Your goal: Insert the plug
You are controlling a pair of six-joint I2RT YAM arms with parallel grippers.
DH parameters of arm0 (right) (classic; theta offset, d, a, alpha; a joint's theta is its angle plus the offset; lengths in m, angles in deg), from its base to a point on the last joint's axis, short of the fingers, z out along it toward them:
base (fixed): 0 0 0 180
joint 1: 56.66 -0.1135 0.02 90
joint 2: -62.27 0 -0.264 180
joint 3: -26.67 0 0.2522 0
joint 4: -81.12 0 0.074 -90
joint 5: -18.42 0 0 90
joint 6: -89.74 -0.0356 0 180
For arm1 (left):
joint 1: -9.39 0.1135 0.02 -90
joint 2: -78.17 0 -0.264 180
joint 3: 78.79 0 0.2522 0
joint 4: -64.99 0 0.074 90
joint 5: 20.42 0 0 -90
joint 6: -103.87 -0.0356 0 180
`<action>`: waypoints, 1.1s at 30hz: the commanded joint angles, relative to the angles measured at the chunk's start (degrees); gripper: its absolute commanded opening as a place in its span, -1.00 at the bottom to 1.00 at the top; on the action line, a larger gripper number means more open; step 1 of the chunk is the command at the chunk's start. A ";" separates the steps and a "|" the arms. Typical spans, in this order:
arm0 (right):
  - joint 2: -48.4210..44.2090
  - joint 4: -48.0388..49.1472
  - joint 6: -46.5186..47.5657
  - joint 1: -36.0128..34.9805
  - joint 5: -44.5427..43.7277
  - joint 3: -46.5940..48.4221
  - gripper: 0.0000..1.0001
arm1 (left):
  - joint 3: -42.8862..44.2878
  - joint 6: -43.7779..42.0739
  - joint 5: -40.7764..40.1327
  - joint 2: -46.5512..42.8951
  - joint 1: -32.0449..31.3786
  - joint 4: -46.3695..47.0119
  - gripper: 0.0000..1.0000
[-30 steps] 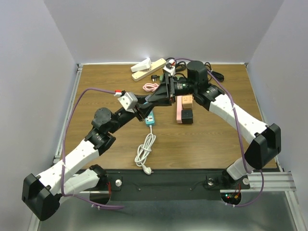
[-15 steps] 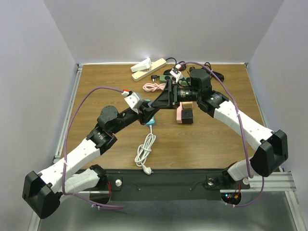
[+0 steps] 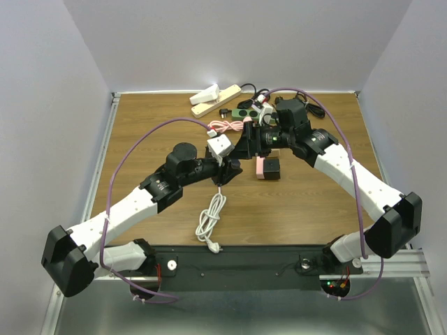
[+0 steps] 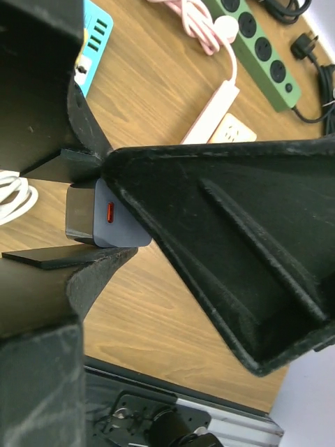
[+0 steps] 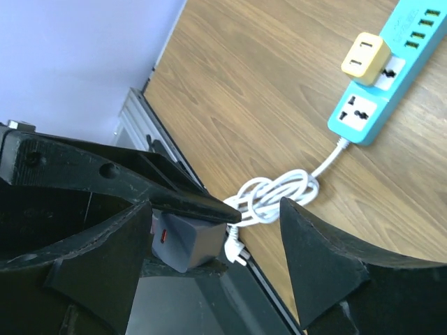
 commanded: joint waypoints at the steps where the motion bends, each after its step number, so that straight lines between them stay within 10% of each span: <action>1: -2.12 -4.49 5.00 0.25 0.11 2.40 0.55 | 4.32 -2.26 0.93 0.56 -0.38 -2.45 -1.00; 21: -0.81 -9.59 9.75 -5.28 1.69 2.92 0.48 | 10.39 -5.16 4.80 6.36 -0.90 -8.08 -1.00; 33: 0.34 -14.77 10.01 -8.45 -0.42 1.17 0.01 | 10.91 -4.55 -3.11 6.45 -0.90 -8.87 -1.00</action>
